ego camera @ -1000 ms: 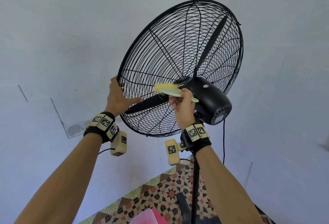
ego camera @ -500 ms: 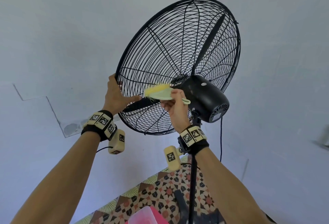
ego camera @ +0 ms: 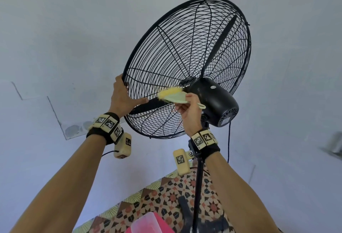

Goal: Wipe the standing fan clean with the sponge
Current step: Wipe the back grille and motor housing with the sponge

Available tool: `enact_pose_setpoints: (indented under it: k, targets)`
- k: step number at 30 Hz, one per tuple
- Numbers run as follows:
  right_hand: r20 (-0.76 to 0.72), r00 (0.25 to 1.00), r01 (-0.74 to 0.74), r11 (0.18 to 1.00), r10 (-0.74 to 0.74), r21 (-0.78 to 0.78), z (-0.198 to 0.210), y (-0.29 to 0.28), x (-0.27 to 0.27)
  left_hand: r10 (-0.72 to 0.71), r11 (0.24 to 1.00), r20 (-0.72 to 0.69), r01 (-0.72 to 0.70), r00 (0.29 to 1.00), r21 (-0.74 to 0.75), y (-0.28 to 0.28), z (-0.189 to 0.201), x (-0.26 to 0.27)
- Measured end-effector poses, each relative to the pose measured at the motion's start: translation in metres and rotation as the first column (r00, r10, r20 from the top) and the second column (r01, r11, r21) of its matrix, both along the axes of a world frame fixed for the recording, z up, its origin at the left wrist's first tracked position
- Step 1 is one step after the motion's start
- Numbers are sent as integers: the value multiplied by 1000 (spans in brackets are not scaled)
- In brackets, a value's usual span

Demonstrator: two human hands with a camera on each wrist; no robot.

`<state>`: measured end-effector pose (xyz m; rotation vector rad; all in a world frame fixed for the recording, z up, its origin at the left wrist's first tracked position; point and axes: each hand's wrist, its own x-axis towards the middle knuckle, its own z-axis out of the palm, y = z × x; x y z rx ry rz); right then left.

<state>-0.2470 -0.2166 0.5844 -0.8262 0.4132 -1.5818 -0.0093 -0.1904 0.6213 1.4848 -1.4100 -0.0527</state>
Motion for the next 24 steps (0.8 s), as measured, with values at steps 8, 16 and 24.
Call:
enact_pose_setpoints:
  k: [8,16,24]
  targets:
    - [9,998,64,997,-63,-37,10,6,25,-24,999,-6,23,1000,-42,-1,-6,5]
    - [-358,894,37,842,-268,-538,38,63,57,-163,984,-225,174,961,32,0,-60,30]
    - [-667,410,-168,667,-623,-726,5,56,119,-219,968,-312,245,925,48,-16,-101,45]
